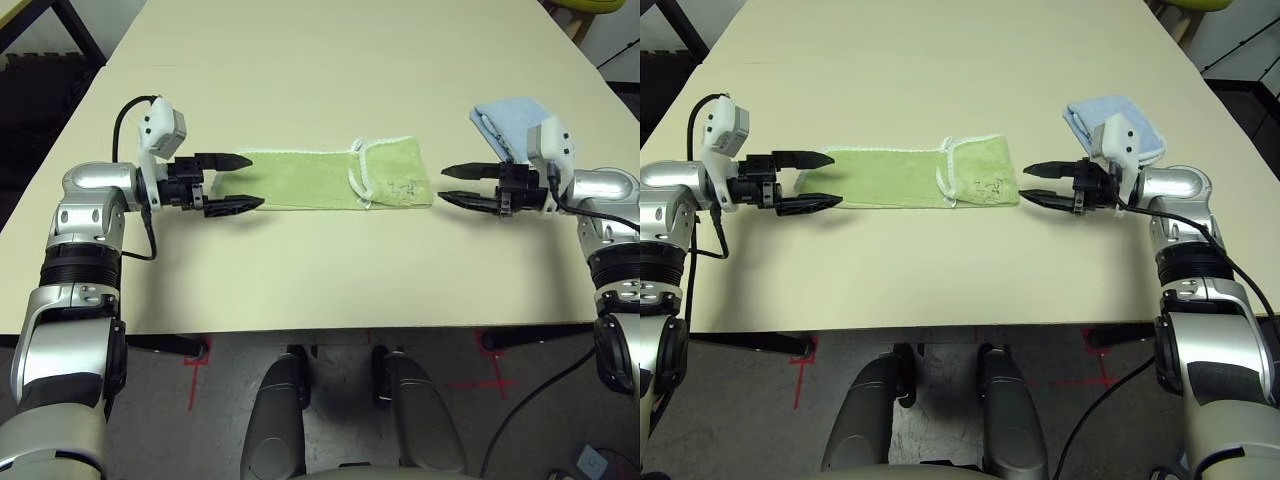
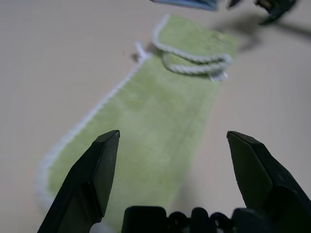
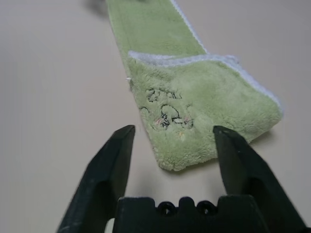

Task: Fold the towel and set it aside.

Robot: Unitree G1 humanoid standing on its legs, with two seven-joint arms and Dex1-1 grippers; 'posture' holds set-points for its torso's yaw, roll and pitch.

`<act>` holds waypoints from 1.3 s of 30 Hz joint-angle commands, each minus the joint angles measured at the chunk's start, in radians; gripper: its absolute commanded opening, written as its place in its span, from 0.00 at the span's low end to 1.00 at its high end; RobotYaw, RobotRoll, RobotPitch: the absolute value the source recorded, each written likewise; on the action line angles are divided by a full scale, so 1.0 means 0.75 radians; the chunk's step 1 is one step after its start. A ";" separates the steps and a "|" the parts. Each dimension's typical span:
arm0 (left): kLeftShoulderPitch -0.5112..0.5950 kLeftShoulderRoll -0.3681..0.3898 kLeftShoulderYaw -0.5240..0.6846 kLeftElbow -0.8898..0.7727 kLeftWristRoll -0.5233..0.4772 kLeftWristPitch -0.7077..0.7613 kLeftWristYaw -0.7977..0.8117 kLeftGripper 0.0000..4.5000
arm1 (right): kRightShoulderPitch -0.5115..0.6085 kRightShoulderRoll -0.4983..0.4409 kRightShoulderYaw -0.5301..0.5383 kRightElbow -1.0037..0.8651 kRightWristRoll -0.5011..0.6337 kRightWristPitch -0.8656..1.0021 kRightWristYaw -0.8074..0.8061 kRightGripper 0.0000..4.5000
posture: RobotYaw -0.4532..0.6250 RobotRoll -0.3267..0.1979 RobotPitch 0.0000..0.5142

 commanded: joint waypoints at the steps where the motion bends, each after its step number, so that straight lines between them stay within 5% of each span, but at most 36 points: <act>1: -0.027 0.068 0.063 -0.090 -0.053 0.192 0.069 1.00 | 0.030 -0.024 0.002 -0.016 0.006 -0.003 0.007 0.99 | 0.43 0.62 0.41; 7: 0.038 0.138 0.165 -0.319 -0.253 0.987 0.258 1.00 | 0.043 -0.012 0.010 -0.030 0.008 -0.006 0.002 0.99 | 0.44 0.62 0.42; 13: 0.101 0.134 0.207 -0.324 -0.322 1.354 0.427 1.00 | 0.040 0.000 0.017 -0.038 0.007 -0.009 -0.001 0.99 | 0.44 0.62 0.42; 22: 0.106 0.166 0.172 -0.237 -0.314 1.438 0.528 1.00 | 0.048 -0.003 0.018 -0.057 0.007 -0.006 -0.002 0.99 | 0.43 0.62 0.42; 29: 0.107 0.081 0.269 -0.266 -0.381 1.607 0.639 1.00 | 0.048 -0.004 0.015 -0.065 0.008 0.002 -0.005 0.99 | 0.44 0.62 0.42; 39: 0.074 -0.023 0.315 -0.217 -0.386 1.590 0.761 1.00 | 0.040 -0.006 0.014 -0.070 0.008 0.002 -0.008 0.99 | 0.42 0.62 0.41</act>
